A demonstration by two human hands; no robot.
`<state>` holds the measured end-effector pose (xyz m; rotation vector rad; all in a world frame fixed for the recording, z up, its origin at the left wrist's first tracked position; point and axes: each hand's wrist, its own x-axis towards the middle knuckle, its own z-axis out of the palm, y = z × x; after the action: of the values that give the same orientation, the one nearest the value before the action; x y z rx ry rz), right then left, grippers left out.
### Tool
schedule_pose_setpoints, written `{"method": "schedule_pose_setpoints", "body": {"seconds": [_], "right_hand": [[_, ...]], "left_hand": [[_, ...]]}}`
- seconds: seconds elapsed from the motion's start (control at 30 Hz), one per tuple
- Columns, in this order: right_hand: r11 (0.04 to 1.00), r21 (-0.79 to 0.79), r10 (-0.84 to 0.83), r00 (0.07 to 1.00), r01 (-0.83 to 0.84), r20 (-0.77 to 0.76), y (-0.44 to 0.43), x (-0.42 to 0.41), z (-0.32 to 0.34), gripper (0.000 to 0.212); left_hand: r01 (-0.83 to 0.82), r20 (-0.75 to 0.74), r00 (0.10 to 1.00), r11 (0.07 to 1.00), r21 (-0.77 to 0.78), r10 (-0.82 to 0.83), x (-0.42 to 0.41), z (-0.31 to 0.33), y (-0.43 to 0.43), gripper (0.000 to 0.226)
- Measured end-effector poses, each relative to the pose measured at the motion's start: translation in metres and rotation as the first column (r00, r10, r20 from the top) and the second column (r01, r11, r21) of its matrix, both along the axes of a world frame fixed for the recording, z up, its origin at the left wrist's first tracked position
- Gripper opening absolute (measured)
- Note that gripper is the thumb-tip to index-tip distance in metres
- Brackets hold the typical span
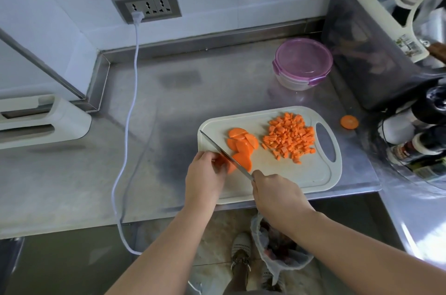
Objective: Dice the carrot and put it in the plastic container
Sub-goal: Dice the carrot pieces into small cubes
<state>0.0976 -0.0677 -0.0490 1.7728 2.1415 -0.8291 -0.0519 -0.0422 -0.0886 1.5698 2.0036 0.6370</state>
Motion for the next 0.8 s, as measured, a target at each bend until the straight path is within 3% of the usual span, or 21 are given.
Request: {"method": "schedule_pose_setpoints", "body": {"seconds": [0.2, 0.47, 0.7, 0.8], "right_hand": [[1.000, -0.026, 0.013, 0.999, -0.012, 0.047, 0.005, -0.004, -0.001, 0.031], [0.995, -0.094, -0.034, 0.996, 0.042, 0.082, 0.016, -0.013, -0.009, 0.028], [0.982, -0.066, -0.183, 0.976, 0.176, -0.117, 0.023, -0.003, -0.010, 0.031], [0.992, 0.005, -0.128, 0.984, 0.130, -0.126, 0.017, -0.001, -0.003, 0.028]], "left_hand": [[-0.010, 0.001, 1.000, 1.000, -0.003, 0.010, 0.002, 0.002, 0.001, 0.016], [-0.005, 0.007, 1.000, 1.000, -0.015, 0.005, -0.001, -0.004, 0.002, 0.018], [0.008, 0.057, 0.998, 1.000, -0.022, -0.006, -0.005, -0.001, 0.000, 0.016], [-0.006, 0.069, 0.998, 1.000, -0.025, 0.007, -0.005, 0.003, -0.002, 0.011]]}}
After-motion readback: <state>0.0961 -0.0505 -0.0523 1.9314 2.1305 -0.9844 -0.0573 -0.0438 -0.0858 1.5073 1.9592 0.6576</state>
